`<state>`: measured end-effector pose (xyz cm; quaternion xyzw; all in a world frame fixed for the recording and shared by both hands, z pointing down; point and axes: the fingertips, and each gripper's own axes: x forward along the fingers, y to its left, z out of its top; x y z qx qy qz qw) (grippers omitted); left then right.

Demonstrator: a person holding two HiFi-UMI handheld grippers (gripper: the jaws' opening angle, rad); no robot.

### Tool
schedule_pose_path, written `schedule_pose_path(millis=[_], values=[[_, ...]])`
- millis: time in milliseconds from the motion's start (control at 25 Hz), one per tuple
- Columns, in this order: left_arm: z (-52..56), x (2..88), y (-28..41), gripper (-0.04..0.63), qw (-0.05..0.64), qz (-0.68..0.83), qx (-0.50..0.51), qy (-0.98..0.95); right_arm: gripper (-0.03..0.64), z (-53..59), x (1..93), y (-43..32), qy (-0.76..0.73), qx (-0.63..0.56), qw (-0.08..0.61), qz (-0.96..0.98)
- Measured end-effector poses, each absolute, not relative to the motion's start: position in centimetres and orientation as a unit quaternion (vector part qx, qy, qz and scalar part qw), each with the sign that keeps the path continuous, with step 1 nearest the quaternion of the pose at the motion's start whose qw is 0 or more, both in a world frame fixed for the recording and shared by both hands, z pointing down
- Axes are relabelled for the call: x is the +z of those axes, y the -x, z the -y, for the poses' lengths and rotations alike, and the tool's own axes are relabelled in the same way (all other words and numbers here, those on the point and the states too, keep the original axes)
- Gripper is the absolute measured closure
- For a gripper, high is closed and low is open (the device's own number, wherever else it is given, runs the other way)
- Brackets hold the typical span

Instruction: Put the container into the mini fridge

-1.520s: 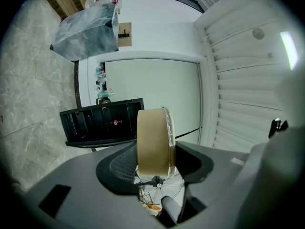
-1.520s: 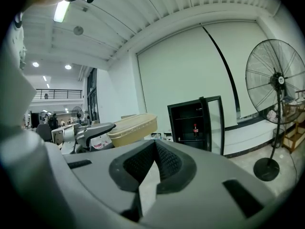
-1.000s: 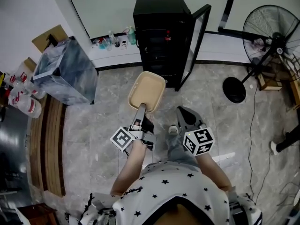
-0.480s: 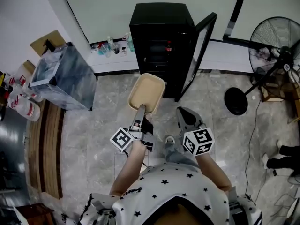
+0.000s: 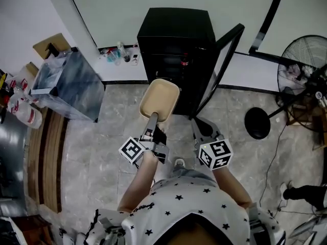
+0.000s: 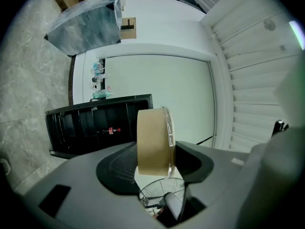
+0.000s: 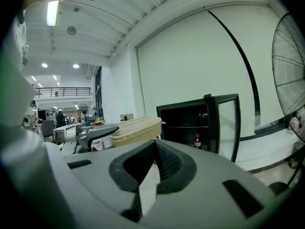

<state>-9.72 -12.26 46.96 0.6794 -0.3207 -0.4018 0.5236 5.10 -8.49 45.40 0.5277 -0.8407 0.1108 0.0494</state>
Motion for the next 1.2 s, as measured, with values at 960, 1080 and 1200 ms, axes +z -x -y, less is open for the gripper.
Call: schedule_pose_path(millis=[960,1080,1200], values=[[26.1,49.6,5.1,0.366,0.526,0.345,-0.409,-0.661,0.624,18.1,47.4,-8.5,-0.514,0.118,0.051,0.848],[28.1,49.9,4.5,0.365,0.527,0.347,-0.408,-0.66,0.624,19.4,47.7,-8.9,-0.516,0.119,0.052,0.847],[30.1,50.1,3.8,0.365,0.527,0.347,-0.407,-0.661,0.624,20.9,48.0,-9.2,-0.516,0.121,0.055,0.846]])
